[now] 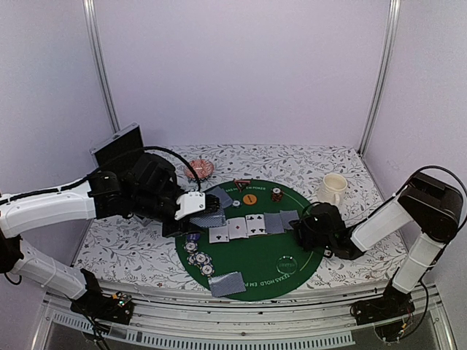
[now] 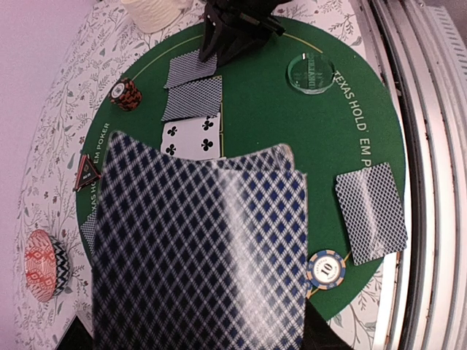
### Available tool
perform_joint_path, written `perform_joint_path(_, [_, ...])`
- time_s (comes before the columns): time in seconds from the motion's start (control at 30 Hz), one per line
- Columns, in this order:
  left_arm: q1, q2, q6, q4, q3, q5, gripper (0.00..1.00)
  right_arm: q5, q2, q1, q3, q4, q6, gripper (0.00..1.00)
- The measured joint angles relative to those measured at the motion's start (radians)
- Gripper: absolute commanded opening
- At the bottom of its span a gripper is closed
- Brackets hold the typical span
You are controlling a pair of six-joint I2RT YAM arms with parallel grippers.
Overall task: Distribute texas hold em gaming equipment
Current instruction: Place the poker card in the community card area, then place the face-down deck piles on the poker table mat.
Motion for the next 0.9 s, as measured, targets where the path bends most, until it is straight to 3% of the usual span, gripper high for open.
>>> perform_joint_path(0.1, [0.0, -0.001, 0.0, 0.0, 0.0, 0.0, 0.43, -0.007, -0.019, 0.008, -0.02, 0.017, 0.015, 0.38])
perform_joint_path(0.3, [0.0, -0.013, 0.0, 0.001, 0.0, -0.002, 0.44, -0.022, -0.108, 0.028, -0.095, 0.023, 0.039, 0.61])
perform_joint_path(0.5, [0.0, -0.013, 0.0, 0.014, -0.003, -0.009, 0.44, -0.031, -0.242, 0.046, -0.177, 0.003, 0.041, 0.76])
perform_joint_path(0.63, [0.0, -0.013, -0.003, 0.031, -0.012, -0.014, 0.44, -0.031, -0.329, 0.046, -0.148, -0.073, -0.082, 0.79])
perform_joint_path(0.9, [0.068, 0.013, -0.116, 0.088, -0.033, -0.026, 0.44, -0.026, -0.512, 0.046, 0.059, -0.294, -0.524, 0.8])
